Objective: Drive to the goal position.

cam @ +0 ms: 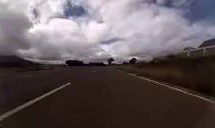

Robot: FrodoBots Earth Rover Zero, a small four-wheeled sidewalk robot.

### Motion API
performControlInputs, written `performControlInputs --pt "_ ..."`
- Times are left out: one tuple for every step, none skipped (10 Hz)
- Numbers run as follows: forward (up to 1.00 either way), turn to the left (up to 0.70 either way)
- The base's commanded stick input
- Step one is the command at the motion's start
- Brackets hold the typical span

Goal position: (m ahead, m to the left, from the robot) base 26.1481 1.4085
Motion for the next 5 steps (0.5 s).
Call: performControlInputs --pt "0.7 0.05" --pt "0.7 0.05" --pt "0.7 0.05" --pt "0.7 0.04" --pt "0.7 0.04"
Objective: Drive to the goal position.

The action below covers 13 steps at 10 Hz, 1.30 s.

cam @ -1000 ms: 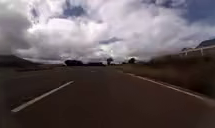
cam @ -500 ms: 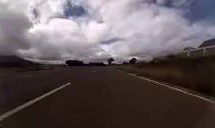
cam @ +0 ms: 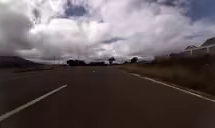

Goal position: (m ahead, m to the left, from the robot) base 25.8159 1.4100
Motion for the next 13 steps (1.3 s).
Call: performControlInputs --pt "0.7 0.04" --pt "0.7 0.04" --pt "0.7 0.04" --pt "0.7 0.04" --pt "0.7 0.04" --pt "0.7 0.04" --pt "0.7 0.04" --pt "0.7 0.03" --pt "0.7 0.04" --pt "0.7 0.04" --pt "0.7 0.04" --pt "0.7 0.04" --pt "0.7 0.04"
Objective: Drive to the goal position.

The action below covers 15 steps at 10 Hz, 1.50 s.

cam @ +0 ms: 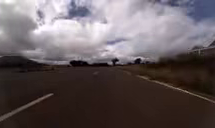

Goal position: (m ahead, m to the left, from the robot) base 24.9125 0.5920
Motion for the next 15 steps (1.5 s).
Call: performControlInputs --pt "0.7 0.04" --pt "0.7 0.03" --pt "0.7 0.04" --pt "0.7 0.04" --pt "0.7 0.04" --pt "0.7 0.04" --pt "0.7 0.01" --pt "0.7 0.0" --pt "0.7 0.0" --pt "0.7 0.0" --pt "0.7 0.0" --pt "0.7 0.0" --pt "0.7 0.0" --pt "0.7 0.0" --pt "0.7 0.0"
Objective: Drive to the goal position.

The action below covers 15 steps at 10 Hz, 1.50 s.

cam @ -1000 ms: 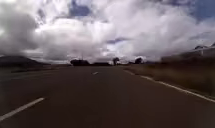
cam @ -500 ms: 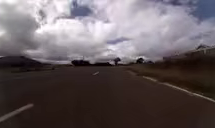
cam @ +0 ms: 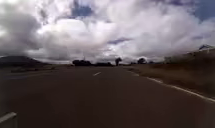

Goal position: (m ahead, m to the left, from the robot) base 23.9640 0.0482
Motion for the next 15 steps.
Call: performControlInputs --pt "0.7 0.0" --pt "0.7 0.0" --pt "0.7 0.0" --pt "0.7 0.0" --pt "0.7 0.0" --pt "0.7 0.0" --pt "0.7 0.0" --pt "0.7 0.0" --pt "0.7 0.0" --pt "0.7 0.0" --pt "0.7 0.0" --pt "0.7 0.0" --pt "0.7 0.0" --pt "0.7 0.0" --pt "0.7 -0.19"
